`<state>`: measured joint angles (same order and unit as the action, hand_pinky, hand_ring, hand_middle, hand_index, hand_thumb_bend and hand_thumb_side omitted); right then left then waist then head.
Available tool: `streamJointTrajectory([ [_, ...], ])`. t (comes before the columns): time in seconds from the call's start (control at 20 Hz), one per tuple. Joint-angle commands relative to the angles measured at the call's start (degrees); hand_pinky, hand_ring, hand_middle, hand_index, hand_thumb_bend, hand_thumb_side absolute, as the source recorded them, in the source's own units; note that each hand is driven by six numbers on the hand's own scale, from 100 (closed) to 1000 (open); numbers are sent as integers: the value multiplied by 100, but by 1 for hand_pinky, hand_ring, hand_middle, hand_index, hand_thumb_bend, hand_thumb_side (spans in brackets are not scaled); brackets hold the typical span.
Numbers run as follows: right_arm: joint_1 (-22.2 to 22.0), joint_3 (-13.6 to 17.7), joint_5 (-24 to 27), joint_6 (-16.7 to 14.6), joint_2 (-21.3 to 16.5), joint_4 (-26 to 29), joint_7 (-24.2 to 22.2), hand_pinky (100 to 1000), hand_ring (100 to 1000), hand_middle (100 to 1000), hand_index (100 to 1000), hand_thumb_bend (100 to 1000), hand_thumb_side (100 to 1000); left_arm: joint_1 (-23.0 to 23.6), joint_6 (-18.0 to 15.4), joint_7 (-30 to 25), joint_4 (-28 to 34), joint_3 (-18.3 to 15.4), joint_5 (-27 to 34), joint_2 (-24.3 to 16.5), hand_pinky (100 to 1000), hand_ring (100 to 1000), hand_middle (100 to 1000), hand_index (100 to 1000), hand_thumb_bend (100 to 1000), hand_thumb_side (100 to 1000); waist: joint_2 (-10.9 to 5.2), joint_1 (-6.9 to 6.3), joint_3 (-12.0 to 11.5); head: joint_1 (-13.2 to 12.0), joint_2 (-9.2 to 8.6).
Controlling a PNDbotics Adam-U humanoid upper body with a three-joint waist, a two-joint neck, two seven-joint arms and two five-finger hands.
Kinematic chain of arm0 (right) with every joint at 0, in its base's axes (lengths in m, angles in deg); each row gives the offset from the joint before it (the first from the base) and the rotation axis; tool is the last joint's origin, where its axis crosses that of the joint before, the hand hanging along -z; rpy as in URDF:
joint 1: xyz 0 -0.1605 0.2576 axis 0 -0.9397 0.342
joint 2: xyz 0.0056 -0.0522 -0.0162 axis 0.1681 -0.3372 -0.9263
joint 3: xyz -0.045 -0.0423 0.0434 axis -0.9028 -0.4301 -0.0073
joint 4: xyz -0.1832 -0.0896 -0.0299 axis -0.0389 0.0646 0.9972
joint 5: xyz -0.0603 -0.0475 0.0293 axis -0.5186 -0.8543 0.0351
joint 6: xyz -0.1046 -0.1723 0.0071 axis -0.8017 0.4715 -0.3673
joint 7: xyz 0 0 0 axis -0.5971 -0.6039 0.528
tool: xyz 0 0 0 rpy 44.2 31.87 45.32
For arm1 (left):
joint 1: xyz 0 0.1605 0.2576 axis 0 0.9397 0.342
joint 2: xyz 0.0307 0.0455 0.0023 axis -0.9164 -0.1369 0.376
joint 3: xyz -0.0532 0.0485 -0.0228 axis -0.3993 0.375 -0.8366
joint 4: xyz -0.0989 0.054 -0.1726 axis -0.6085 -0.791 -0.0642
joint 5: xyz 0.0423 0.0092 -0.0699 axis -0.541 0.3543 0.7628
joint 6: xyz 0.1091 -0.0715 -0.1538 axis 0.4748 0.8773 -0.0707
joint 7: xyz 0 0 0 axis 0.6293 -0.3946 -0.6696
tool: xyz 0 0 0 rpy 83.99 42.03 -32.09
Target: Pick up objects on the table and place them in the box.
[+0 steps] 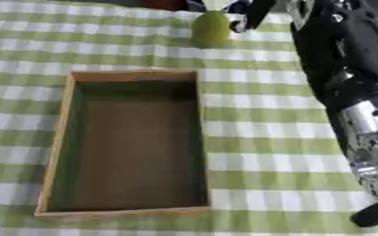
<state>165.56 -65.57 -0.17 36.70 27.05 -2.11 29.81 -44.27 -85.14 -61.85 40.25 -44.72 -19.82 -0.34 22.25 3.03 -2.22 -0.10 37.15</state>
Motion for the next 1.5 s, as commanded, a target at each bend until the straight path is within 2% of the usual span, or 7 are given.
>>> streamJointTrajectory([
  [0.05,83,-20,42,-9,-62,45,-157,955,992,956,951,251,168,-65,-1,-17,115,-14,18,-88,510,665,544,804,100,709,-115,-18,-12,-4,-61],
  [0.4,33,-6,38,22,-15,109,16,953,990,956,956,249,147,-81,5,-35,115,-3,25,-77,509,667,545,805,100,710,-76,-19,-33,11,-67],
  [0.95,112,67,-328,137,-32,320,475,946,990,960,960,258,100,-90,11,-56,115,8,22,-90,508,670,547,805,100,712,17,-32,-25,-5,-106],
  [1.1,188,145,-406,213,-59,573,605,944,986,955,957,236,100,-79,15,-71,115,23,17,-113,506,671,547,805,100,713,72,-40,-19,-2,-104],
  [1.2,210,254,-305,229,-76,798,698,947,979,942,955,167,100,-67,18,-75,115,27,18,-124,506,672,547,806,100,714,111,-41,-29,0,-105],
  [1.5,230,396,-1,386,-116,1155,752,948,975,935,954,137,100,-97,11,-80,115,40,16,-152,505,674,549,806,100,715,209,-33,-47,23,-171],
])
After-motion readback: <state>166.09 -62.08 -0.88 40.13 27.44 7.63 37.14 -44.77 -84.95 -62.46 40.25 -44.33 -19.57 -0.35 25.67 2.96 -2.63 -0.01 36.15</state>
